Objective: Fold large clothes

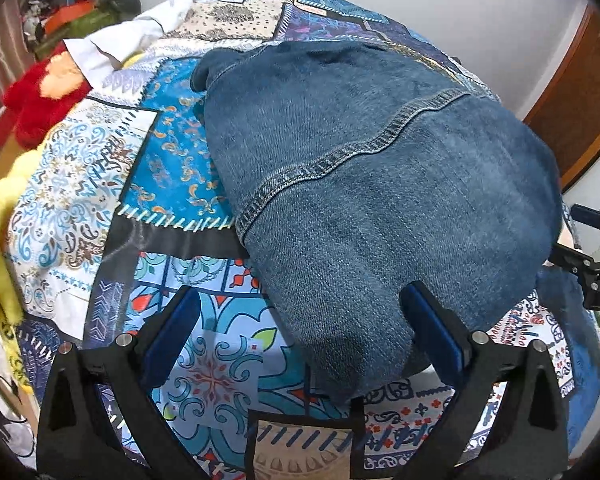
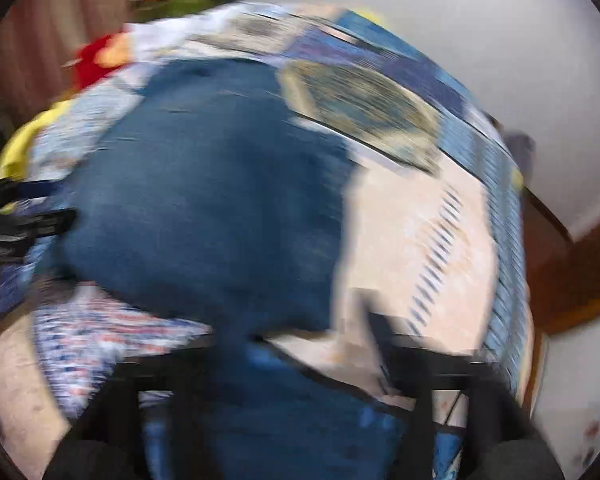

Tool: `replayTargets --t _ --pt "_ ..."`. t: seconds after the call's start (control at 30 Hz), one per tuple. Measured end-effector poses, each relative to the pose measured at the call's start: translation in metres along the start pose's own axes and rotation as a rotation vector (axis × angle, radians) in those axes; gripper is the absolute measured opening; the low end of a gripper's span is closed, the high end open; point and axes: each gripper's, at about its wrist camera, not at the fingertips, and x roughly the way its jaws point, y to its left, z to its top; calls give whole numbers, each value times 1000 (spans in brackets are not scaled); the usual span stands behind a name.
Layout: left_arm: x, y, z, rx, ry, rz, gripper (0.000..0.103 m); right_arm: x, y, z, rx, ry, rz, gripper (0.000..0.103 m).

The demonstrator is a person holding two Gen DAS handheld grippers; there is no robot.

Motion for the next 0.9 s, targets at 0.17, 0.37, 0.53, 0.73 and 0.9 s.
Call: replayTargets --t 0.17,0.37,0.53,0.73,0.9 --pt "-17 4 -2 27 0 3 103 2 -38 -12 134 66 59 93" --pt "-43 28 10 25 -43 21 102 -45 -55 15 216 -56 175 93" --pt "-49 65 35 -83 -69 43 102 -58 -36 65 213 -111 339 103" --pt "-6 86 55 -215 94 -109 102 -2 -10 106 142 45 404 103" --pt "44 80 61 -291 231 -307 102 67 -14 117 242 241 554 103"
